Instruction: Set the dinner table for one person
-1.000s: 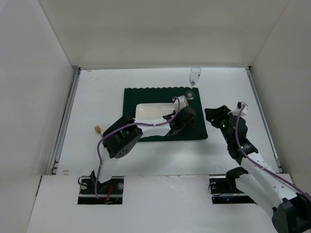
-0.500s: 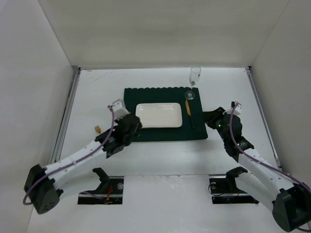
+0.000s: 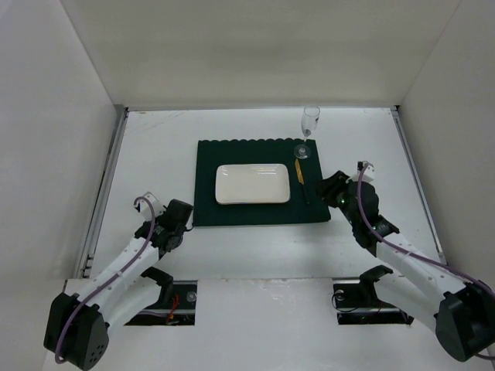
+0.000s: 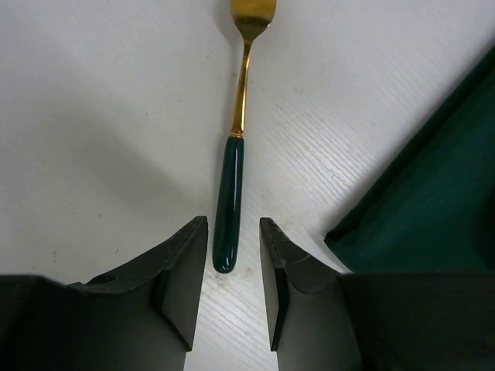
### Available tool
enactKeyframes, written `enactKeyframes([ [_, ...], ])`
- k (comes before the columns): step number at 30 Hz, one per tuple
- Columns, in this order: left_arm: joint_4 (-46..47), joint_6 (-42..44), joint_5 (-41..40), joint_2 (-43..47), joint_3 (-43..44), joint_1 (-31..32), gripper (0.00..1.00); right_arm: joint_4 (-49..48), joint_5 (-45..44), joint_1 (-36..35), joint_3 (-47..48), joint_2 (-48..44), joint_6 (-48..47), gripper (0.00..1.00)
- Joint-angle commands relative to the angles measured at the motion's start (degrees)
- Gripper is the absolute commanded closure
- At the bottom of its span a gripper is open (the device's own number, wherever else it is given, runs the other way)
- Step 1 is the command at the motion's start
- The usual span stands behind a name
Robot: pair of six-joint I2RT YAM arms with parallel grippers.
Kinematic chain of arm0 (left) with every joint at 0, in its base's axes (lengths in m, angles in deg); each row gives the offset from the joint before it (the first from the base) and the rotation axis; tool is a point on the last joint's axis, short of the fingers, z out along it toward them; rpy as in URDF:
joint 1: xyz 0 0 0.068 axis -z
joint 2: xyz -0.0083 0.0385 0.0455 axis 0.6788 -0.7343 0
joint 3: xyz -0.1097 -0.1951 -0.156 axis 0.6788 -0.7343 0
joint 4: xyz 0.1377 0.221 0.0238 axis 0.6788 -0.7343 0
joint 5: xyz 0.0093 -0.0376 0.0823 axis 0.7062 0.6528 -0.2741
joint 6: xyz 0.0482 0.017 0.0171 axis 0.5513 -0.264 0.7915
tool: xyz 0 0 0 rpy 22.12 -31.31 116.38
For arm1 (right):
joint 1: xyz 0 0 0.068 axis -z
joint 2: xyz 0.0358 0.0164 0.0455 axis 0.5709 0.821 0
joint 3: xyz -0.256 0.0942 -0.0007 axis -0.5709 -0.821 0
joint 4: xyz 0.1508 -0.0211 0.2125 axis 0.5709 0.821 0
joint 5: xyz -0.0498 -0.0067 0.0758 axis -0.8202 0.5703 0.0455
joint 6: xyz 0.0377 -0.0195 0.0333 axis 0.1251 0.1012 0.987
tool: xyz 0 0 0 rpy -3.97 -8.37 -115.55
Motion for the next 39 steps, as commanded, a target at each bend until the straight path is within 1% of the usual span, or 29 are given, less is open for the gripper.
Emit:
enactKeyframes([
  [1, 3.12, 0.29, 2.07, -1.14, -1.88, -2.18, 0.69, -3.65, 0.30, -0.95, 2.82, 0.30, -1.26, 0.51],
  [11, 9.98, 3.19, 3.65, -5.89, -3.46, -5.87, 0.68, -3.65, 0.65, -1.65, 3.34, 1.28, -1.61, 0.51],
  [15, 12.36, 3.63, 6.02, -7.91, -4.25, -7.54, 0.68, -3.83, 0.38, -1.74, 3.08, 0.92, -1.44, 0.51],
  [19, 14.64, 3.81, 7.34, -8.44, -5.57, -8.86, 0.71, -3.74, -0.41, -1.74, 2.91, -0.04, -1.79, 0.51],
  [20, 14.82, 3.81, 7.69, -8.53, -5.57, -9.21, 0.73, -3.74, -0.58, -1.74, 2.82, -0.13, -1.70, 0.51],
  [23, 14.82, 4.86, 7.96, -7.83, -6.09, -9.65, 0.88, -3.48, -0.41, -1.74, 2.82, -0.48, -1.70, 0.51],
  [25, 14.82, 5.47, 8.13, -5.73, -6.10, -9.65, 0.92, -3.56, -1.02, -1.74, 2.73, -0.66, -1.79, 0.51],
  [28, 14.82, 9.06, 7.00, -2.30, -3.56, -8.25, 0.93, -3.65, -0.50, -1.74, 2.64, 0.04, -1.35, 0.51],
  [31, 15.96, 11.36, 3.23, -2.02, -0.48, -5.10, 0.94, -3.83, -1.02, -1.83, 2.99, 0.57, -1.79, 0.51],
  [35, 17.89, 17.32, -0.12, -7.54, 6.37, 0.97, 0.94, -4.00, -0.50, -1.83, 3.17, 1.62, -1.52, 0.51],
  [39, 24.21, 26.46, 2.32, -16.33, 13.05, 5.98, 0.92, -4.00, -1.55, -2.62, 3.17, 1.62, -1.79, 0.51],
])
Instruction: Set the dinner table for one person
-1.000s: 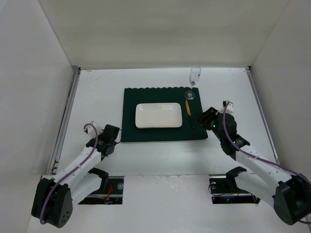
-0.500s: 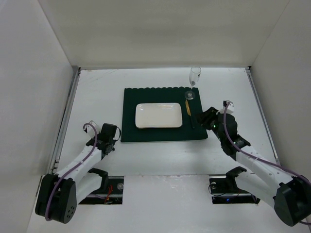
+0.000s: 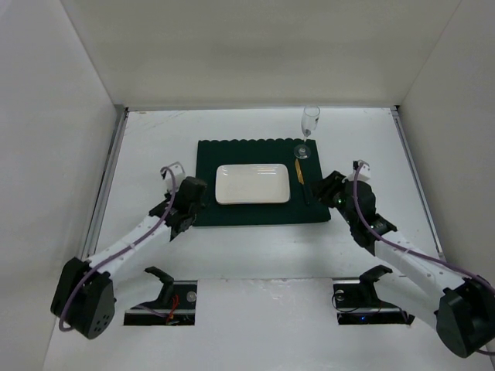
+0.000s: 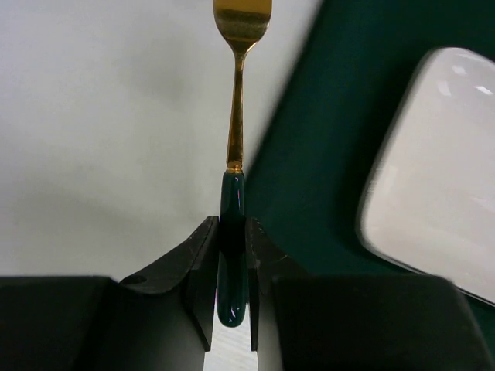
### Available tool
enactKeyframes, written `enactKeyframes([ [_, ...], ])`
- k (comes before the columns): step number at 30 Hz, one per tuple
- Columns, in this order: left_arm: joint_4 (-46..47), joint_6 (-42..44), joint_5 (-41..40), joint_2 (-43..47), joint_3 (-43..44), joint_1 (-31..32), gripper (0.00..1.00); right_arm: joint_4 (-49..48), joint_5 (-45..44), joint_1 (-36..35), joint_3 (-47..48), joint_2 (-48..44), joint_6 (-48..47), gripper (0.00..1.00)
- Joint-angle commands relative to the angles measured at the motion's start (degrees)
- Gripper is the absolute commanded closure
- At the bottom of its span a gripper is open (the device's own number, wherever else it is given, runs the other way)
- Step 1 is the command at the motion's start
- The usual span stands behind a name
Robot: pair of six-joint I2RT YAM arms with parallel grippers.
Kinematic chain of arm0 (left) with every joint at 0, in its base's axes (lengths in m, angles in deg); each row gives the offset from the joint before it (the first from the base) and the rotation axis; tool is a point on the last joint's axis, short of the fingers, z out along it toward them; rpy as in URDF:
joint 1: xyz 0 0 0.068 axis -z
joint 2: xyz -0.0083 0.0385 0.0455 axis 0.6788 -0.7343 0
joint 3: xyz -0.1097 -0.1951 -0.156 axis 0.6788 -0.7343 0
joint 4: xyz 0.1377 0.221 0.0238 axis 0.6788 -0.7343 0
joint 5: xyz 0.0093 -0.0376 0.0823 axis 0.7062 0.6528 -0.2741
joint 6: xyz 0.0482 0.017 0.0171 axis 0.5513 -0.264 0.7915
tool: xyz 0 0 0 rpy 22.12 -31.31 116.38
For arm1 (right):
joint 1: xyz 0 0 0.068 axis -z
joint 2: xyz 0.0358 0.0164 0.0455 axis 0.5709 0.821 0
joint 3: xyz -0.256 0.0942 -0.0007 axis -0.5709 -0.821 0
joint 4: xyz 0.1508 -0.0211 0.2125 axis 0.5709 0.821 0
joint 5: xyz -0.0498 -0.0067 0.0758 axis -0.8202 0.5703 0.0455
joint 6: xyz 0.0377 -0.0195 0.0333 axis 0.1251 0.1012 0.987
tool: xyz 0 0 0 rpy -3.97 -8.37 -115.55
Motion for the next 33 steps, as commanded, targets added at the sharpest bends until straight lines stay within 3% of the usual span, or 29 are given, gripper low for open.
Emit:
enactKeyframes([
  [1, 5.89, 10.56, 1.17, -5.98, 6.78, 3.04, 0.92, -3.98, -1.09, -0.89, 2.29, 0.09, -0.76, 0.51],
  [9, 8.70, 21.12, 9.79, -18.56, 14.71, 2.25, 0.92, -3.98, -0.74, -1.16, 2.12, -0.78, -0.76, 0.51],
  [27, 8.00, 20.95, 9.36, -29.99, 16.91, -0.12, 0.91, -4.07, -0.83, -1.24, 2.12, -0.61, -1.02, 0.50],
  [31, 8.26, 20.60, 9.45, -30.17, 16.56, -0.56, 0.86, -4.07, -1.27, -1.16, 2.03, -0.61, -0.85, 0.50],
  [33, 8.26, 20.25, 8.83, -28.95, 16.21, -0.56, 0.78, -4.07, -1.44, -1.24, 2.12, -0.43, -1.02, 0.48],
])
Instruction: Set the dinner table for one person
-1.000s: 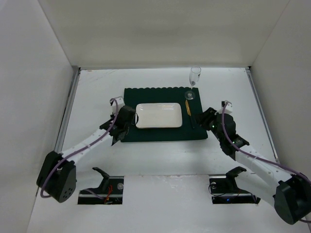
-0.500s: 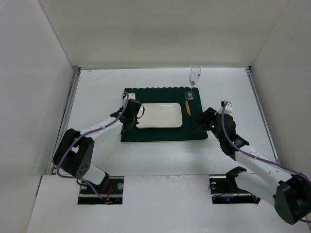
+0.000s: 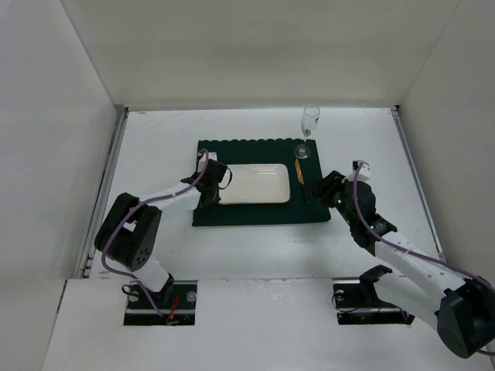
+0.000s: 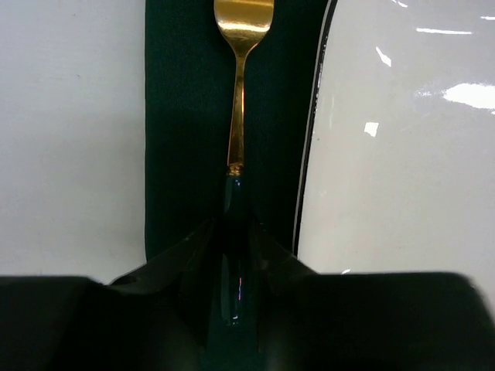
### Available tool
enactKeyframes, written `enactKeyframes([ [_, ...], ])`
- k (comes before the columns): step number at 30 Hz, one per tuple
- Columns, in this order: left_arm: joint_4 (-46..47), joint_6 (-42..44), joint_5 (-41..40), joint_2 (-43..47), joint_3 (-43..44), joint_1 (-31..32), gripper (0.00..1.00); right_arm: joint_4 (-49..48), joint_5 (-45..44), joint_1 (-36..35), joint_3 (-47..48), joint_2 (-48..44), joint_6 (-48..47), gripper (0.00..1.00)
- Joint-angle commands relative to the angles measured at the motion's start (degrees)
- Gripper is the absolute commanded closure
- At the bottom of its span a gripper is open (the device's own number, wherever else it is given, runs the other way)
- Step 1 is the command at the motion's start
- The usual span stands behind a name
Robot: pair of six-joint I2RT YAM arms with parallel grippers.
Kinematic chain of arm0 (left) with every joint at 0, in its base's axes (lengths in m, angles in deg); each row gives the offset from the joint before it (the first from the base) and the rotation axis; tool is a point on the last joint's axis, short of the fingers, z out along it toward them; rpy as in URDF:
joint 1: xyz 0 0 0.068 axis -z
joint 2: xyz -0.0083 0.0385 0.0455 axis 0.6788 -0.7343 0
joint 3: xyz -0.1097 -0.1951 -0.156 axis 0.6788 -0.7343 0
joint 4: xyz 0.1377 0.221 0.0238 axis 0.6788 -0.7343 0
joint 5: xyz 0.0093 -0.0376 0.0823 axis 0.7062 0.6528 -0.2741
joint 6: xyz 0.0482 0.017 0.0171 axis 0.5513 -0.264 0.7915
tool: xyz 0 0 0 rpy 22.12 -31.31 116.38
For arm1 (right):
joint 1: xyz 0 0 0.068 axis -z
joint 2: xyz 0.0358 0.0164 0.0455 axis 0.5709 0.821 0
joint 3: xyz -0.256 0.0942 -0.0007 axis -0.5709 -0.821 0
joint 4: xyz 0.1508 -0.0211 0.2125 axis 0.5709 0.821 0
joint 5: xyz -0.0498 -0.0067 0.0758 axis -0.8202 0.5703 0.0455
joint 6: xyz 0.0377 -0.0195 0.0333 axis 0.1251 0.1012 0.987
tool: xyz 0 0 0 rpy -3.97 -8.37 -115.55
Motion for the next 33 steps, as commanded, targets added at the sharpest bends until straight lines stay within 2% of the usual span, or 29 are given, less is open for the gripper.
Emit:
enactKeyframes([
  [1, 0.04, 0.08, -0.74, 2.84, 0.99, -0.60, 0.73, -3.98, -1.27, -0.59, 2.12, -0.04, -0.67, 0.47],
  [5, -0.48, -0.63, -1.01, 6.70, 0.55, -0.69, 0.55, -3.98, -1.36, -0.59, 2.12, 0.40, -0.41, 0.44],
  [13, -0.49, -6.33, -4.17, 21.45, -3.75, -1.22, 0.35, -3.72, -2.85, -0.59, 1.94, -0.91, -0.85, 0.43],
  [14, -0.40, -7.30, -4.43, 24.09, -4.71, -1.13, 0.27, -3.63, -3.37, -0.59, 1.86, -1.00, -0.94, 0.47],
  [15, -0.22, -7.92, -4.44, 25.94, -5.59, -0.96, 0.10, -3.37, -3.81, -0.59, 1.86, -1.09, -1.11, 0.52],
  [16, -0.13, -8.62, -4.26, 28.48, -6.65, -0.69, 0.00, -3.28, -4.16, -0.59, 1.86, -1.44, -1.29, 0.58],
  [19, -0.83, -9.76, -4.70, 35.34, -9.63, 0.18, 0.00, -2.14, -6.27, 0.11, 1.42, -3.11, -1.73, 0.79],
  [22, -1.97, -12.57, -5.84, 42.64, -13.41, -0.51, 0.00, -0.82, -10.92, 1.60, 0.10, -6.27, -1.03, 0.83],
  [24, -1.98, -15.03, -7.76, 47.82, -17.27, -2.09, 0.00, -0.47, -14.87, 2.66, -1.39, -9.08, -0.15, 0.80],
  [28, -2.50, -20.04, -8.83, 52.94, -22.99, -7.89, 0.00, 1.55, -21.30, 6.17, -4.38, -12.60, 0.99, 0.51],
  [29, -3.20, -21.71, -8.13, 53.29, -23.70, -9.12, 0.00, 1.82, -21.83, 6.96, -5.26, -12.78, 1.60, 0.47],
  [33, -4.62, -26.20, -5.15, 51.63, -24.41, -11.24, 0.00, 0.77, -23.23, 9.86, -8.68, -12.34, 2.66, 0.42],
])
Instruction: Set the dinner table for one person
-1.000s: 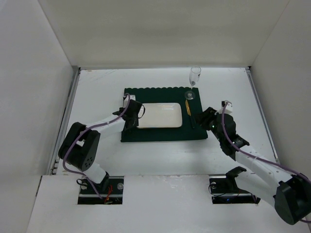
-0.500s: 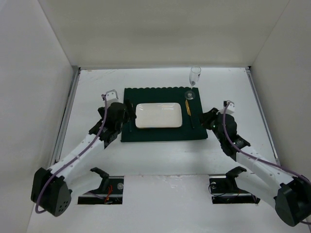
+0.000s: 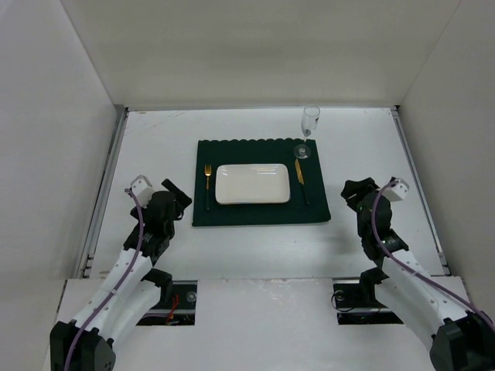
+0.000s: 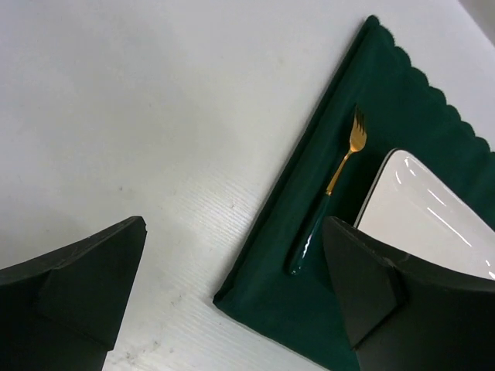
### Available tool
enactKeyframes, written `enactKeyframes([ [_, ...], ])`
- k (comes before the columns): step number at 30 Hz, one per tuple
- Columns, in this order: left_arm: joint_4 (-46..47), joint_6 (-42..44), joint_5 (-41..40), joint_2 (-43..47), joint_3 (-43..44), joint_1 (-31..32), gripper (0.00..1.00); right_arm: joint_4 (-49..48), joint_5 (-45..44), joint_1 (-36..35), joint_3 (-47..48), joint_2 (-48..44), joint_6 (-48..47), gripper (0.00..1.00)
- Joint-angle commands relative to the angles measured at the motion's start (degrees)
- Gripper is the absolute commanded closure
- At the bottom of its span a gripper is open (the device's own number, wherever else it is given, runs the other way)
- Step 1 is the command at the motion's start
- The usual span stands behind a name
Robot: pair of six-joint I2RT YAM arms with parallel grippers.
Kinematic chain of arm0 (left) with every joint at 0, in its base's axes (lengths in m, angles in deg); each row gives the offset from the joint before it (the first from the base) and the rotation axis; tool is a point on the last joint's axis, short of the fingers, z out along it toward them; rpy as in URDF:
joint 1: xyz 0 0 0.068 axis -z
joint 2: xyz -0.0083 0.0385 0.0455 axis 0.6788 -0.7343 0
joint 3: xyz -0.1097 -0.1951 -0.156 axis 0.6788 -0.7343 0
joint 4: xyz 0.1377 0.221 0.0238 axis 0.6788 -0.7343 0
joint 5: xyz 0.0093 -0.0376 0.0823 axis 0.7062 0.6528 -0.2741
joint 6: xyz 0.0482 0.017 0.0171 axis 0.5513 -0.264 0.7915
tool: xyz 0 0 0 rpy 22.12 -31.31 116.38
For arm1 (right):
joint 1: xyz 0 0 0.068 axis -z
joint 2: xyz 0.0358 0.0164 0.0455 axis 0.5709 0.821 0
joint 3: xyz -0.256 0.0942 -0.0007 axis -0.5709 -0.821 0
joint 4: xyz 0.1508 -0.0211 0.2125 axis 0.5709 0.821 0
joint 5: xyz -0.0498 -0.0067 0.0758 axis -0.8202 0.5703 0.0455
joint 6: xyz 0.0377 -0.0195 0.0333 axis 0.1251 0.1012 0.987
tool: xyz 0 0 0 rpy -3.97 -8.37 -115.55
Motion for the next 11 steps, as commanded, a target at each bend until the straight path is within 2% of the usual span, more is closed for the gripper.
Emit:
enactKeyframes([
  [1, -0.11, -5.42, 2.18, -1.44, -0.76, -0.90, 0.00, -0.15, -5.23, 2.02, -2.70, -0.25, 1.35, 0.41],
  [6, 0.42, -5.69, 5.35, -2.41, -1.90, -0.55, 0.00, 0.37, -8.40, 3.78, -5.52, -2.45, 1.09, 0.40],
  [11, -4.22, -6.30, 7.37, -4.87, -0.59, -1.87, 0.00, 0.46, -7.88, 6.68, -6.49, -1.67, 1.44, 0.39],
])
